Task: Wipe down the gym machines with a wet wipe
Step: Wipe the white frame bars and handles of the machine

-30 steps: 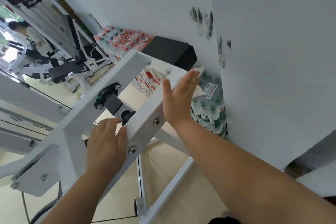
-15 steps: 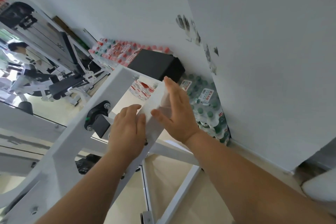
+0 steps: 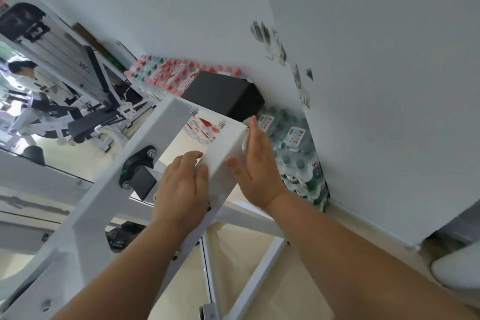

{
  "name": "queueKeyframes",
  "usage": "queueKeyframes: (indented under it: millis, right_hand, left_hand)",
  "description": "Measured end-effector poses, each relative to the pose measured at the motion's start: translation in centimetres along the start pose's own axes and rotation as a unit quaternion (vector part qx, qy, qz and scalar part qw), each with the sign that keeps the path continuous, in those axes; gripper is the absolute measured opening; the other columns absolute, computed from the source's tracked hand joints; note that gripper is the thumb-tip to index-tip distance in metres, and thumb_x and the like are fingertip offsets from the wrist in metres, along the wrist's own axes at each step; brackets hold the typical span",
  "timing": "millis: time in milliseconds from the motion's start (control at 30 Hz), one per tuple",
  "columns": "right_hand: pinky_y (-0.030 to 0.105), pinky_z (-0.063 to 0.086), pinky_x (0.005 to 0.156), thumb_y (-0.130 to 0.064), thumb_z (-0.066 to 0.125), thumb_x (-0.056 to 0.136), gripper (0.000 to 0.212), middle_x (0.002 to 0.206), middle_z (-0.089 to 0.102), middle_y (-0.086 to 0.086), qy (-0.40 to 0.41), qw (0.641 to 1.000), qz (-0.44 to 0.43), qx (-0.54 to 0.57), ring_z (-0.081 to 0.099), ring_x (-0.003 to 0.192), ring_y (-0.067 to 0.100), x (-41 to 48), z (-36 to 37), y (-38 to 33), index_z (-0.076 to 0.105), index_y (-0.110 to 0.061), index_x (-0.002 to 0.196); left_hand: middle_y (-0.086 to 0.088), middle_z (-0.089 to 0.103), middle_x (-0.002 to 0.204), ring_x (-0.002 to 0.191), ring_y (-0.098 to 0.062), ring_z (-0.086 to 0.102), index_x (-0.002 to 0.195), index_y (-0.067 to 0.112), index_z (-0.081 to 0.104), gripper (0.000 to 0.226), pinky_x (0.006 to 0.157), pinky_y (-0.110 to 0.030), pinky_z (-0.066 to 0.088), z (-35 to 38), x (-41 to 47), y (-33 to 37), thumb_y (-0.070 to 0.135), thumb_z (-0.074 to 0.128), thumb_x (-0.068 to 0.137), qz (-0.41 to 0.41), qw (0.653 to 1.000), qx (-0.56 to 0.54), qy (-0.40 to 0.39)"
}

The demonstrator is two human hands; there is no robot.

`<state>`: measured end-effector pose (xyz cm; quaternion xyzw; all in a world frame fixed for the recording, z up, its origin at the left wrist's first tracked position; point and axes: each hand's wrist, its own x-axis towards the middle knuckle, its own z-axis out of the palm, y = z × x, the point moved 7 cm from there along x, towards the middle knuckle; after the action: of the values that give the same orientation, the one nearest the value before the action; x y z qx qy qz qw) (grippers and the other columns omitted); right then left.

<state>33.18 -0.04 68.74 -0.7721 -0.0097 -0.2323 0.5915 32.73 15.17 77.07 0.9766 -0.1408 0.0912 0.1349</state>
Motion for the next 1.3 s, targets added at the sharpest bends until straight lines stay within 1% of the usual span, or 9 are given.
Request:
queueKeyframes:
  millis: [100, 233, 400, 533, 700, 800, 1000, 1100, 1300]
  right_hand:
    - [0.05, -0.005, 0.127, -0.073, 0.022, 0.096, 0.1, 0.168, -0.012, 0.021, -0.02, 0.987, -0.074, -0.141, -0.016, 0.156, 0.032, -0.4, 0.6, -2.9, -0.002, 0.0, 0.16]
    - [0.051, -0.011, 0.125, -0.072, 0.02, 0.097, 0.099, 0.166, -0.019, 0.022, -0.091, 0.945, -0.111, -0.295, -0.024, 0.153, 0.037, -0.9, 0.9, -4.6, -0.003, 0.001, 0.16]
    - [0.048, -0.012, 0.125, -0.074, 0.003, 0.096, 0.096, 0.17, 0.004, 0.018, -0.286, 0.853, -0.213, -0.382, -0.007, 0.157, 0.03, -5.1, 6.3, -8.7, 0.004, -0.002, 0.161]
    - [0.039, -0.01, 0.126, -0.07, 0.006, 0.099, 0.088, 0.171, 0.007, 0.01, -0.394, 0.785, -0.292, -0.379, -0.001, 0.158, 0.023, -7.8, 9.1, -11.3, 0.009, -0.009, 0.162]
    - [0.05, 0.002, 0.127, -0.077, 0.004, 0.097, 0.092, 0.167, 0.025, 0.013, -0.242, 0.839, -0.178, -0.453, 0.011, 0.156, 0.032, -3.1, 6.1, -9.3, 0.033, -0.015, 0.158]
    - [0.051, 0.002, 0.127, -0.078, 0.003, 0.095, 0.098, 0.166, 0.025, 0.017, -0.245, 0.852, -0.167, -0.432, 0.013, 0.156, 0.034, -5.7, 7.8, -10.5, 0.031, -0.008, 0.157]
    - [0.045, 0.006, 0.126, -0.072, 0.019, 0.099, 0.091, 0.165, 0.028, 0.017, -0.36, 0.796, -0.316, -0.37, 0.022, 0.154, 0.032, -17.3, 16.8, -14.9, 0.032, -0.003, 0.156]
    - [0.04, 0.008, 0.126, -0.07, 0.02, 0.101, 0.084, 0.165, 0.03, 0.01, -0.358, 0.781, -0.355, -0.369, 0.025, 0.154, 0.027, -17.4, 17.0, -14.9, 0.032, -0.009, 0.158]
    - [0.042, -0.002, 0.127, -0.077, 0.002, 0.094, 0.1, 0.169, 0.015, 0.012, -0.24, 0.847, -0.169, -0.443, 0.007, 0.157, 0.025, -13.3, 13.7, -12.9, 0.017, -0.005, 0.161]
  left_hand:
    - [-0.004, 0.061, 0.122, 0.113, -0.024, 0.052, 0.128, 0.015, 0.057, 0.042, 0.095, -0.041, 0.042, -0.7, -0.4, -0.2, 0.035, 0.035, 0.098, -0.005, 0.999, -0.035, 0.035]
    - [0.0, 0.06, 0.115, 0.111, -0.022, 0.052, 0.117, 0.012, 0.061, 0.035, 0.096, -0.038, 0.041, -2.7, -1.7, -1.2, 0.028, 0.038, 0.096, -0.057, 0.984, -0.111, 0.124]
    - [0.006, 0.056, 0.108, 0.105, -0.017, 0.054, 0.115, 0.012, 0.062, 0.031, 0.092, -0.035, 0.042, -5.6, -6.1, -3.6, 0.024, 0.041, 0.097, -0.087, 0.97, -0.134, 0.181]
    - [0.001, 0.059, 0.107, 0.102, -0.024, 0.055, 0.11, 0.013, 0.063, 0.032, 0.089, -0.043, 0.045, -8.0, -11.2, -7.8, 0.028, 0.039, 0.096, -0.111, 0.973, -0.079, 0.187]
    - [-0.006, 0.063, 0.109, 0.101, -0.027, 0.053, 0.108, 0.012, 0.065, 0.032, 0.088, -0.04, 0.039, -10.1, -17.9, -13.2, 0.03, 0.042, 0.096, -0.169, 0.972, 0.022, 0.163]
    - [-0.008, 0.064, 0.105, 0.096, -0.032, 0.055, 0.106, 0.01, 0.065, 0.033, 0.085, -0.044, 0.042, -10.1, -22.1, -15.5, 0.03, 0.042, 0.095, -0.192, 0.966, 0.073, 0.159]
    - [-0.015, 0.068, 0.106, 0.093, -0.04, 0.063, 0.103, 0.001, 0.071, 0.036, 0.082, -0.05, 0.048, -9.0, -27.8, -19.2, 0.024, 0.045, 0.096, -0.116, 0.969, 0.116, 0.186]
    - [-0.011, 0.068, 0.111, 0.097, -0.036, 0.062, 0.106, 0.006, 0.07, 0.035, 0.085, -0.05, 0.048, -8.9, -27.7, -19.8, 0.028, 0.045, 0.095, -0.122, 0.976, 0.097, 0.15]
    - [-0.007, 0.062, 0.127, 0.115, -0.029, 0.056, 0.12, 0.013, 0.066, 0.044, 0.1, -0.047, 0.044, -9.8, -30.0, -20.4, 0.037, 0.044, 0.091, -0.125, 0.989, 0.033, 0.074]
